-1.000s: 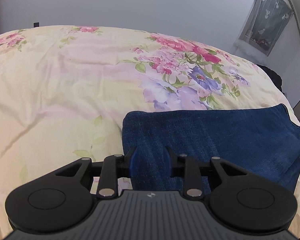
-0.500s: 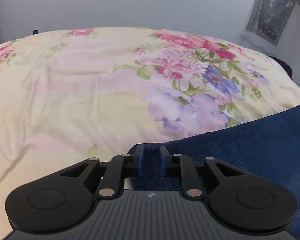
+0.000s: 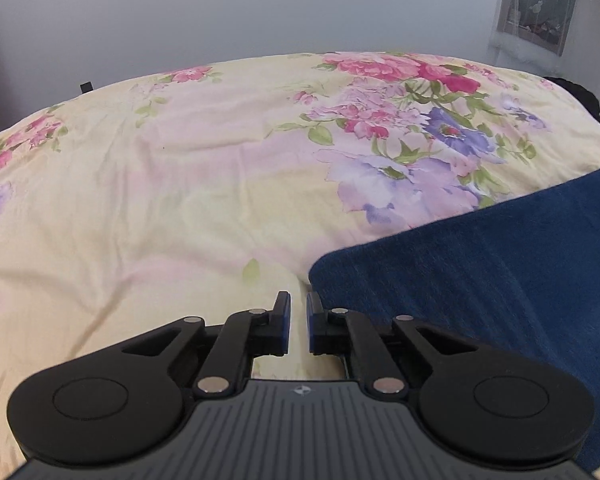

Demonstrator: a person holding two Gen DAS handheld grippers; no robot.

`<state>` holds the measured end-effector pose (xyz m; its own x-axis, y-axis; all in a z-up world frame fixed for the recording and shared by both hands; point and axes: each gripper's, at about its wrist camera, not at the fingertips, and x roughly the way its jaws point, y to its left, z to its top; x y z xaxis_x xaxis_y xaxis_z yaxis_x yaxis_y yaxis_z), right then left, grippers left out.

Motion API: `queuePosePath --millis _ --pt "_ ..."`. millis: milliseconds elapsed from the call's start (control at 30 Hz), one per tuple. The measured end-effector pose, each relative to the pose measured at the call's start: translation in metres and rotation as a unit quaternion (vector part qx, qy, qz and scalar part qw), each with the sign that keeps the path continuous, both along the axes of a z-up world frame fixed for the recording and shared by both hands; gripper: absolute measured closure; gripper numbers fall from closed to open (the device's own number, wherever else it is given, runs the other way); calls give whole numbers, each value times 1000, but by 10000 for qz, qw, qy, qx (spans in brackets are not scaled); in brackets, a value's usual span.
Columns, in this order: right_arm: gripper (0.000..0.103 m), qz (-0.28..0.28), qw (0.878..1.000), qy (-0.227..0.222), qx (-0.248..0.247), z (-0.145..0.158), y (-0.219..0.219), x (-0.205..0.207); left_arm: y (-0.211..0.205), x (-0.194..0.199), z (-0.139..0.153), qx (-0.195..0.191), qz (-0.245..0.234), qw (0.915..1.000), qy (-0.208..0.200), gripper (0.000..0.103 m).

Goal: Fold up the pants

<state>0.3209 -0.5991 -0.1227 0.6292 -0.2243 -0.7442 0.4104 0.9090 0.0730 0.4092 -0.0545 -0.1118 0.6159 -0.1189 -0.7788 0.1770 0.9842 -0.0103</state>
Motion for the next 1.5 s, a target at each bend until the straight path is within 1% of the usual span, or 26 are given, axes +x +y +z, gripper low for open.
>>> queuePosePath --millis 33,100,167,233,333,400,467,533,600,667,733,800,867,900,1033,1133,1167,1200,1267,1300,1367,1400,1433,1467,1500 --pt "81 21 9999 -54 -100 4 1 -5 -1 -11 5 -89 -78 9999 -15 95" --pt "81 113 9995 -255 -126 12 3 -14 -8 -31 14 -254 -334 9991 -37 95" --pt "81 409 9978 -506 -152 21 10 -19 -18 -49 17 -379 -516 9979 -23 95" --pt "81 754 9949 -618 -256 25 23 -17 -28 -63 13 -457 -661 9968 37 95" --pt "81 1183 9910 -568 -256 19 43 -9 -43 -75 -1 -229 -759 9968 105 95" --pt "82 1401 9884 -422 -417 9 56 -3 -46 -81 -10 -108 -746 9970 160 95" --pt "82 1555 9863 -213 -507 -5 62 0 -45 -85 -17 -74 -723 9971 225 95" --pt "82 1568 9864 -38 -497 -23 62 0 -44 -89 -26 49 -704 9968 363 96" --pt "83 1497 9882 -44 -335 -37 56 -4 -42 -95 -35 95 -746 9962 445 98" --pt "83 1403 9898 -121 -216 -44 53 -9 -41 -98 -38 112 -723 9964 427 98" --pt "82 1404 9896 -118 -279 -45 56 -12 -42 -102 -38 133 -703 9966 413 99" --pt "82 1443 9885 11 -463 -41 62 -15 -42 -109 -35 188 -714 9964 405 99" --pt "80 1475 9866 28 -698 -32 74 -25 -41 -116 -32 249 -721 9963 401 99" --pt "80 1551 9854 -18 -696 -27 80 -32 -40 -121 -29 291 -732 9960 421 99" --pt "81 1869 9818 -138 -301 -10 119 -65 -38 -137 -19 337 -693 9961 422 99" --pt "81 2082 9776 -132 274 -5 152 -87 -37 -150 -9 163 -644 9972 330 98" --pt "81 2068 9765 -137 585 -6 161 -94 -36 -154 -6 83 -614 9976 313 98" --pt "79 2007 9754 -130 904 -8 167 -100 -36 -155 -2 -13 -577 9979 298 97" --pt "63 1824 9706 -143 1564 -16 174 -110 -34 -161 3 -173 -528 9981 283 97" --pt "62 1741 9682 -154 1790 -21 176 -114 -33 -163 5 -224 -521 9980 278 97" --pt "62 1438 9685 -131 2029 -35 180 -118 -33 -166 8 -290 -540 9977 272 97" --pt "62 1303 9659 -145 2234 -43 180 -118 -33 -167 9 -340 -542 9976 278 97" --pt "65 1177 9609 -204 2498 -50 179 -120 -33 -167 11 -394 -536 9974 285 97" --pt "82 1077 9542 -291 2776 -56 175 -119 -32 -168 13 -445 -526 9972 279 97" --pt "94 1075 9478 -336 2983 -59 174 -121 -33 -167 15 -489 -526 9971 265 97"
